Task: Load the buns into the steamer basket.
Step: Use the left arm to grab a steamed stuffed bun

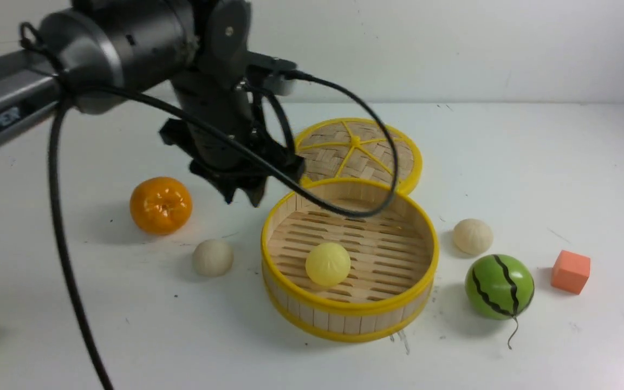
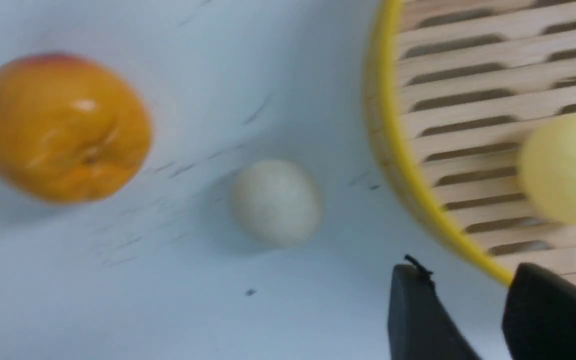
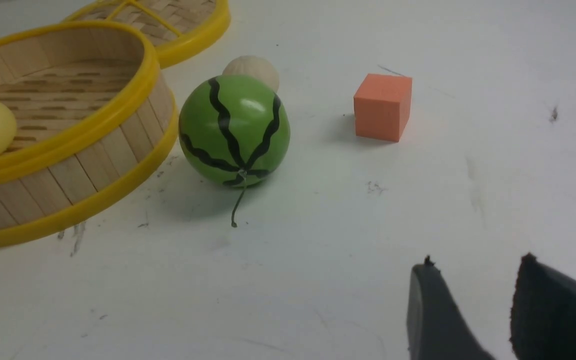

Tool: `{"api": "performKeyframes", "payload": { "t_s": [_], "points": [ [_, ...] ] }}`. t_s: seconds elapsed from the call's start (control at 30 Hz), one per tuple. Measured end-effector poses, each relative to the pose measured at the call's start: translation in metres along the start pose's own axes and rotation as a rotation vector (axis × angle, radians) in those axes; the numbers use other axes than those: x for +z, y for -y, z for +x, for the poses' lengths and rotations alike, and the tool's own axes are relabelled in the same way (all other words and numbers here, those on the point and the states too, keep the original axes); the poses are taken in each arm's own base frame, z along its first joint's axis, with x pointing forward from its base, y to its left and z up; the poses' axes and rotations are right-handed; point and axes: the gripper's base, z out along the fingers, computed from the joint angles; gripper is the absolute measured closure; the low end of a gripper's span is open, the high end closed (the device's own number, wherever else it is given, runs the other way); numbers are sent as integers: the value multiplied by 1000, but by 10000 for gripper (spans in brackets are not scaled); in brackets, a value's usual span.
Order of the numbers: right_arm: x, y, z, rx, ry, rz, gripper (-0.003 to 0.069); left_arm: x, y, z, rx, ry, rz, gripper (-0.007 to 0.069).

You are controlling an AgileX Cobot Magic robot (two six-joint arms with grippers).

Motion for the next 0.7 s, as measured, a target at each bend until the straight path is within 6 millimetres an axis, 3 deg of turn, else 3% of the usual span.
{"api": "performKeyframes", "payload": {
  "t_s": [0.07, 0.23, 0.43, 0.57, 0.7],
  "points": [
    [0, 0, 0, 0, 0, 0, 420, 21, -17, 12, -29, -41, -7, 504],
    [0, 0, 0, 0, 0, 0, 420, 59, -34, 28, -61, -65, 25, 574],
    [0, 0, 0, 0, 0, 0, 420, 67, -42, 21, -64, 12, 37, 496],
    [0, 0, 0, 0, 0, 0, 420, 80, -41, 18, -36, 32, 47, 399],
    [0, 0, 0, 0, 0, 0, 420, 90, -41, 18, -31, 36, 48, 372]
  ]
}}
